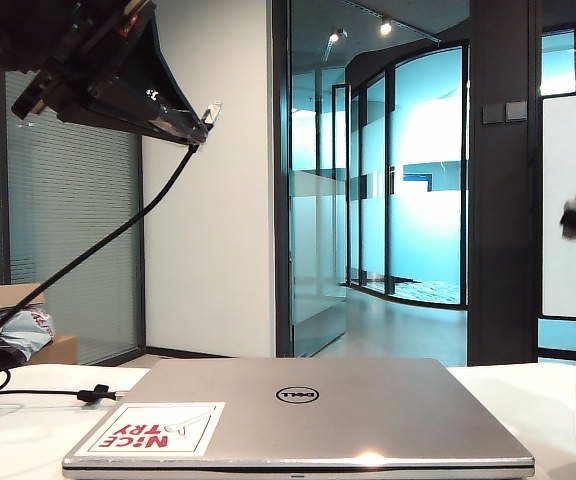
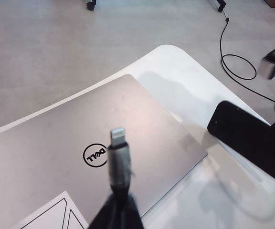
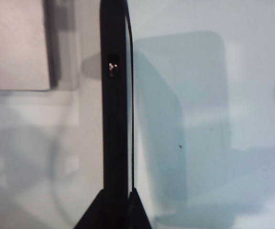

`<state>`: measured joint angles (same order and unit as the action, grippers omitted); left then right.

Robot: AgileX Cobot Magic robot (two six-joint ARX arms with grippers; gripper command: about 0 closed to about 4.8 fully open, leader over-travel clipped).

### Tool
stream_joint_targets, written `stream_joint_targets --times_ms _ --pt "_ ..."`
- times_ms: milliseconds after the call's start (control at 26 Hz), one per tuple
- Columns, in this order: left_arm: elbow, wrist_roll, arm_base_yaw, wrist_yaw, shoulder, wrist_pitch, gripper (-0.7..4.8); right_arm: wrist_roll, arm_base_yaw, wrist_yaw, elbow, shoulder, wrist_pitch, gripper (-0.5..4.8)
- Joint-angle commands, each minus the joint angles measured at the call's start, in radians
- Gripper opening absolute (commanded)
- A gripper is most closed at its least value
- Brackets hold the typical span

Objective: Pick up the charging cable and the phone, plug the charging cable into the charging port on the phone, and finally place them back on the table.

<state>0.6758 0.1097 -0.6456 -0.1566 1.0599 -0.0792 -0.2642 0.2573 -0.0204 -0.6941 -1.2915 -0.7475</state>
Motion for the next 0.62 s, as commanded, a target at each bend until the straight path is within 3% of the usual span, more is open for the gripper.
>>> stream_joint_targets --times_ms 38,154,231,616 --pt "0.004 0.003 0.0 -0.005 -0.003 0.013 -0.06 0.004 0.001 -0.001 -0.008 -0.032 -0.008 -0.05" --pt "0.004 0.003 0.0 -0.005 -0.003 0.013 -0.06 0.004 0.001 -0.009 -0.008 -0.071 -0.017 0.14" --pt "0.004 0.003 0.0 -0.005 -0.003 0.012 -0.06 0.004 0.001 -0.015 -0.008 -0.102 -0.019 1.22" --pt "0.004 0.003 0.0 -0.005 -0.003 0.013 -0.06 0.005 0.001 -0.039 -0.008 -0.159 0.05 1.22"
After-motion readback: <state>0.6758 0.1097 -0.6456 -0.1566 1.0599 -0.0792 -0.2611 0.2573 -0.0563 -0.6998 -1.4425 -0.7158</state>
